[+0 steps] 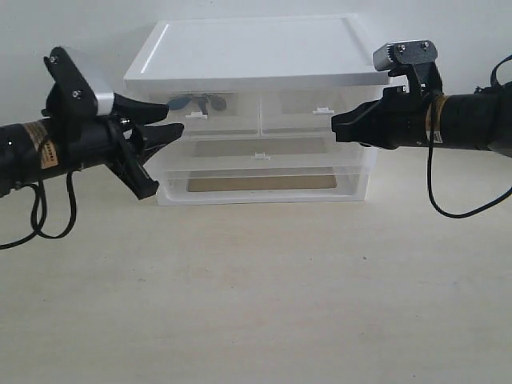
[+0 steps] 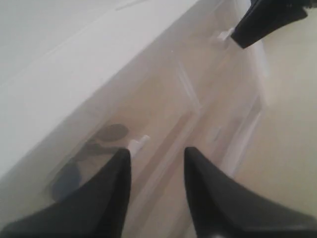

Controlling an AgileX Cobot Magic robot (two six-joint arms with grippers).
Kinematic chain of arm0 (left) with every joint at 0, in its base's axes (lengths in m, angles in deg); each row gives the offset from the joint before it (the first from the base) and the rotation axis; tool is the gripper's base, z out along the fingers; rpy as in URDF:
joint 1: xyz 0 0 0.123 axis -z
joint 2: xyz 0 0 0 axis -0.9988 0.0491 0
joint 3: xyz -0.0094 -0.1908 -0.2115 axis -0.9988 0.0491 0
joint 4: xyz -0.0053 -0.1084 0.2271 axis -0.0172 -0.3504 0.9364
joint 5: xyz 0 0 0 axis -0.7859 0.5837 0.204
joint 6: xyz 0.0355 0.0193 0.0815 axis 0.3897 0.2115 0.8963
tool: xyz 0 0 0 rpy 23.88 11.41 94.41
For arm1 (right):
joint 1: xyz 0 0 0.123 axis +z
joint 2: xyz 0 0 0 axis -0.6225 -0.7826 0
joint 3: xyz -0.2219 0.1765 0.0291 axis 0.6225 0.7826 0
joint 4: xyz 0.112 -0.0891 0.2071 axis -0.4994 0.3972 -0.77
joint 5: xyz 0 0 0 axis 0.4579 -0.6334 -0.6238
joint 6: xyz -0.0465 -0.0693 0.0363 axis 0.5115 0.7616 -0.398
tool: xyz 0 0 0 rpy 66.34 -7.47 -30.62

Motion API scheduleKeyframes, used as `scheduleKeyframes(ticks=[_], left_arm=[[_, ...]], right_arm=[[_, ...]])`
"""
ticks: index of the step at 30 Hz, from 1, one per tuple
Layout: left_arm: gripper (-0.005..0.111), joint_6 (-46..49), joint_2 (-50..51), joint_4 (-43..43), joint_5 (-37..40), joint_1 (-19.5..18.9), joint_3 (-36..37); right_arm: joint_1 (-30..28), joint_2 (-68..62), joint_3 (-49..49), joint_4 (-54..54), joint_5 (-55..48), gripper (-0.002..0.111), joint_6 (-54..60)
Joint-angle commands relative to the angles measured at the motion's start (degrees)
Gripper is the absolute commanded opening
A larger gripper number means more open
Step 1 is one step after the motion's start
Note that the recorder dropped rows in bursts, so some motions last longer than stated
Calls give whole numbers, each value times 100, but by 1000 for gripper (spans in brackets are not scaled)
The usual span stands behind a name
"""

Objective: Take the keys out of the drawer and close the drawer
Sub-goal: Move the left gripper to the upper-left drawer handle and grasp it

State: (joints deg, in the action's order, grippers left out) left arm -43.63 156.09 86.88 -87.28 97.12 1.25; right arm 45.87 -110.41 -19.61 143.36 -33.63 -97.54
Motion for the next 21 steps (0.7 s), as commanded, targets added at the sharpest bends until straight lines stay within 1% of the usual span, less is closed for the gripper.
scheduleKeyframes(ticks=[1,2,6,8,11,12,16,19,21], left_arm=[[42,2039,115,-761,234,269,-75],[42,2496,179,-846,191,282,-75],[42,3555,473,-1402,-43,282,-75],[42,3914,619,-1540,-384,282,-75],[42,4175,810,-1936,-1167,282,-84],[42,4214,868,-1962,-1239,282,-115],[42,4246,1061,-1776,-949,282,-325],[42,4654,1238,-1614,-717,282,-434],[42,4835,1345,-1614,-706,282,-476]], right_arm=[[-52,-12,-110,-375,-248,0,40],[-52,-12,-110,-375,-248,0,40],[-52,-12,-110,-375,-248,0,40],[-52,-12,-110,-375,-248,0,40],[-52,-12,-110,-375,-248,0,40],[-52,-12,-110,-364,-248,0,41],[-52,-12,-110,-364,-259,0,41],[-52,-12,-110,-364,-282,0,41],[-52,-12,-110,-364,-293,0,41]])
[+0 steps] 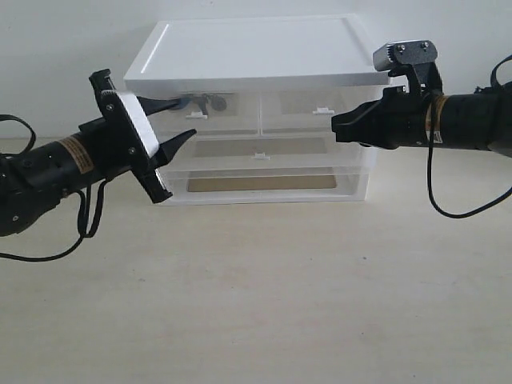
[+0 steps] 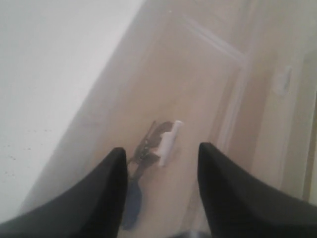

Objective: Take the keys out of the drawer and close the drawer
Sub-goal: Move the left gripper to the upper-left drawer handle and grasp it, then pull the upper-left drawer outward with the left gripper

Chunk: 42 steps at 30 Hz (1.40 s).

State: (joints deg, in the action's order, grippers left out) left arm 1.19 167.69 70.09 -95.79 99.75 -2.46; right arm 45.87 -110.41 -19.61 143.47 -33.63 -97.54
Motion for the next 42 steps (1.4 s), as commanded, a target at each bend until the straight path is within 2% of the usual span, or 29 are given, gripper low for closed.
scheduleKeyframes(ticks=[1,25,28,31,38,42], left_arm=[[42,371,221,28,122,19,-117],[41,542,511,-501,-97,42,-541],[40,768,576,-920,-97,119,-625],[34,1036,576,-1476,-97,153,-631],[5,1183,576,-1463,-22,143,-621],[4,1493,576,-1463,208,143,-599]], right_arm=[[-52,-12,-110,-375,-293,0,41],[-52,-12,-110,-375,-377,0,41],[-52,-12,-110,-375,-377,0,41],[-52,-12,-110,-375,-388,0,41],[-52,-12,-110,-375,-387,0,41],[-52,-12,-110,-375,-400,0,53]])
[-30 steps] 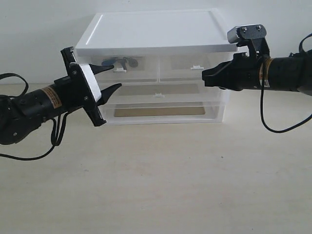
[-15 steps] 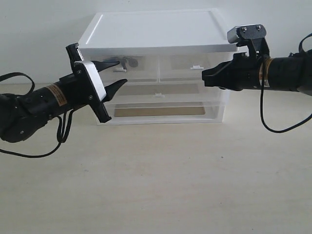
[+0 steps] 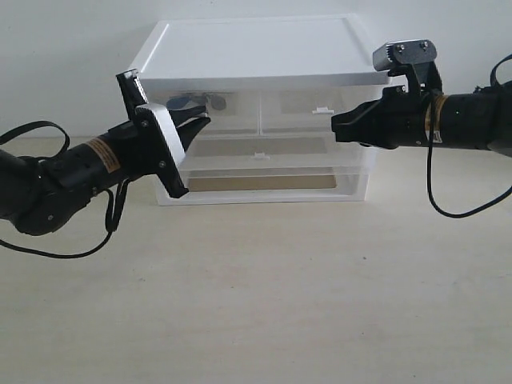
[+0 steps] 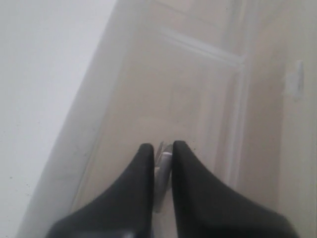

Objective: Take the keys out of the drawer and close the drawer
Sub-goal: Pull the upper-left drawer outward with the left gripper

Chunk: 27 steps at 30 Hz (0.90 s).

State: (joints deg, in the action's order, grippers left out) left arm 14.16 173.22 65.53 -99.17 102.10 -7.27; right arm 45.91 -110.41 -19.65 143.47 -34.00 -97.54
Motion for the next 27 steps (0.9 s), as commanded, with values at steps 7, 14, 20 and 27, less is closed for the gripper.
scheduleKeyframes(ticks=[7,14,20,27], left_arm=[[4,378,-3,-1007,644,-82,25],[4,537,-201,-1096,585,209,561],[4,1302,-589,-1699,585,603,1215],[4,1317,-998,-1700,390,629,1711]], right_arm=[[-55,-12,-106,-375,-374,0,53],[-55,-12,-106,-385,-384,0,84],[-55,-12,-106,-396,-384,0,115],[-55,-12,-106,-396,-384,0,126]])
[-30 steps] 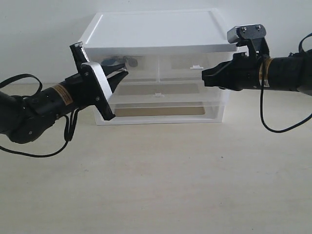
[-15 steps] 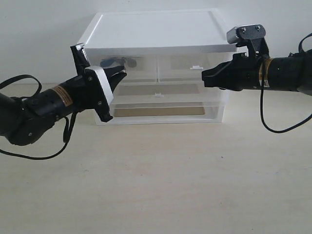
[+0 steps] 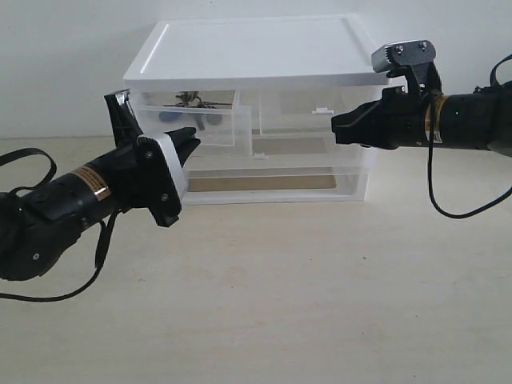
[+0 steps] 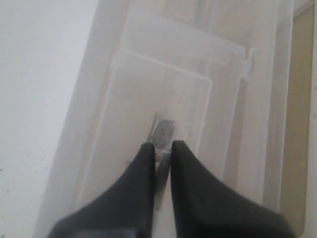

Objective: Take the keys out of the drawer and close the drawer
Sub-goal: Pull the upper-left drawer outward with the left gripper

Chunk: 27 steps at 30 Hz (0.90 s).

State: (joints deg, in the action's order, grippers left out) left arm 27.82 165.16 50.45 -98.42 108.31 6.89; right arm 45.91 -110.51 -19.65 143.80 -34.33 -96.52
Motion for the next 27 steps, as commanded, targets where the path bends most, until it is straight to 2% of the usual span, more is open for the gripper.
scheduleKeyframes(ticks=[1,9,18,23,25,27], left_arm=[[4,-48,-248,-203,315,20,339],[4,-326,-402,-93,315,30,601],[4,109,-402,-619,116,555,680],[4,550,-518,-1491,-635,556,855],[4,700,-605,-1558,-1131,542,1004],[5,504,-662,-1541,-1221,533,1072]], right_arm=[[-55,-3,-106,-428,-352,0,24],[-55,-3,-106,-428,-352,0,24],[-55,-3,-106,-428,-352,0,24],[-55,-3,-106,-414,-352,0,23],[-55,-3,-106,-414,-352,0,23],[-55,-3,-106,-414,-352,0,23]])
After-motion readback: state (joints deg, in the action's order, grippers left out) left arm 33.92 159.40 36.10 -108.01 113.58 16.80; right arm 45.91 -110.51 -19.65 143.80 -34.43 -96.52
